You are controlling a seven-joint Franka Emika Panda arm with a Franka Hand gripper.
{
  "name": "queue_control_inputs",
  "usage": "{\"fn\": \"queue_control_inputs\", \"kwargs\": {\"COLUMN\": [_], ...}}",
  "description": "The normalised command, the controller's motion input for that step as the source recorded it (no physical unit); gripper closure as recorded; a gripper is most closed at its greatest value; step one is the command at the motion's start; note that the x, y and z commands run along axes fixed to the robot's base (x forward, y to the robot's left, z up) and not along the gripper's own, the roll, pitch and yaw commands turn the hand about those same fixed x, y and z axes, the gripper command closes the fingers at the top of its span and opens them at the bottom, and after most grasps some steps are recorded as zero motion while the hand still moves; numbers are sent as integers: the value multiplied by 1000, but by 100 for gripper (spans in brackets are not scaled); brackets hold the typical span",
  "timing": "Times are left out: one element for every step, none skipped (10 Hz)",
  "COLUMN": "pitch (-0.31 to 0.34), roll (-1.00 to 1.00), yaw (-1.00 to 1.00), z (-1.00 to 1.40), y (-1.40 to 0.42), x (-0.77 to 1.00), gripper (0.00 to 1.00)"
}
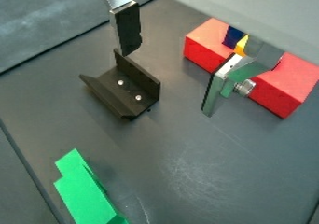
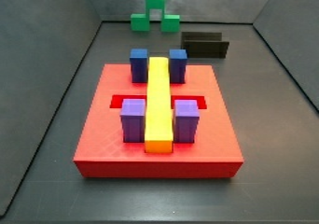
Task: Pick up the green object. Move up. Move to above the board. Insert the green object.
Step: Pick up the green object.
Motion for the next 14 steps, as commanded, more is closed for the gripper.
{"fn": "queue_control_inputs", "kwargs": {"pitch": [0,-10,-59,-44,-41,-59,-60,-76,-100,-103,-107,-90,-67,-21], "roll": [153,190,144,76,40,10,0,0,-49,-201,-260,-253,-139,-24], "yaw": [0,0,-9,-169,-217,-246,-246,-243,-186,-69,0,71,123,129], "z": [-254,-289,-286,-263,-283,-280,-283,-246,-137,-14,-46,-40,-80,-169], "y": [166,520,737,794,774,749,754,760,777,780,531,349,46,0], "x": [269,286,49,0,0,-94,-89,-71,0,100,183,277,191,109], "gripper": [0,0,0,0,0,0,0,0,0,0,0,0,0,0]}}
